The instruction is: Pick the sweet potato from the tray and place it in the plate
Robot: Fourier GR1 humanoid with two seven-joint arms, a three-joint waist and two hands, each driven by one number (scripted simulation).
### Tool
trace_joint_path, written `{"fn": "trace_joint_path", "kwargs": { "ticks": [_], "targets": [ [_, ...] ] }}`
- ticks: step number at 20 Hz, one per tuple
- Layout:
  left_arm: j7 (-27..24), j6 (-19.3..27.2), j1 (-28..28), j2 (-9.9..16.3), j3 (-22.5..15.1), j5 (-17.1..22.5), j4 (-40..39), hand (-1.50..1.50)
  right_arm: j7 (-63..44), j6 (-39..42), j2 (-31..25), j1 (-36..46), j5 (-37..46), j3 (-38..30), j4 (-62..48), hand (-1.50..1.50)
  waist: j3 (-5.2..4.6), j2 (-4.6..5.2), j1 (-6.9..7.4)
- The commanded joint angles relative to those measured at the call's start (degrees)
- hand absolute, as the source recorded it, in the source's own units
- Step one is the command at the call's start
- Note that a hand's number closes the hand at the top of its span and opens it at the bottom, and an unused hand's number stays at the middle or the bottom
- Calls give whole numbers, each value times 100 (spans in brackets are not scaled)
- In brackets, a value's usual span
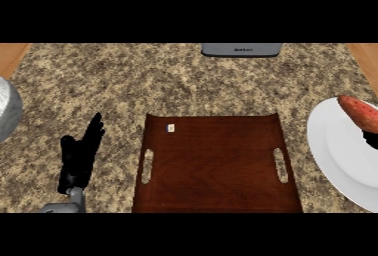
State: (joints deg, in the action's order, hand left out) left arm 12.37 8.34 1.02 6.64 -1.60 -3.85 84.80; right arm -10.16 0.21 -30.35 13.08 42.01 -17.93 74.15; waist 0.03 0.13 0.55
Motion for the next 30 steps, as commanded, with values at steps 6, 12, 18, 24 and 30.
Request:
{"fn": "trace_joint_path", "kwargs": {
  "ticks": [6, 12, 18, 24, 30],
  "targets": [
    [112, 180, 12, -117, -44, -171, 85, 0, 708, 1118, -433, 409, -332, 12, -1854, -150, 1, -3, -1],
    [59, 36, 142, -37, 84, -90, -48, 0, 2068, 1002, -408, 476, -826, -236, -2028, -150, 1, -7, -32],
    [123, -5, 51, 11, 123, -32, 2, 0, 2611, 1409, -74, 736, -2677, -1597, -1788, -150, 6, -46, -144],
    [454, 31, -100, -16, 2, -124, 438, 0, 2829, 2156, -170, 41, -3547, -2177, -1862, -150, 0, -34, -87],
    [3, -61, -120, -76, 94, -116, 81, 0, 3499, 2486, -292, -30, -3743, -2017, -2402, -150, -2, -14, -47]
  ]
}}
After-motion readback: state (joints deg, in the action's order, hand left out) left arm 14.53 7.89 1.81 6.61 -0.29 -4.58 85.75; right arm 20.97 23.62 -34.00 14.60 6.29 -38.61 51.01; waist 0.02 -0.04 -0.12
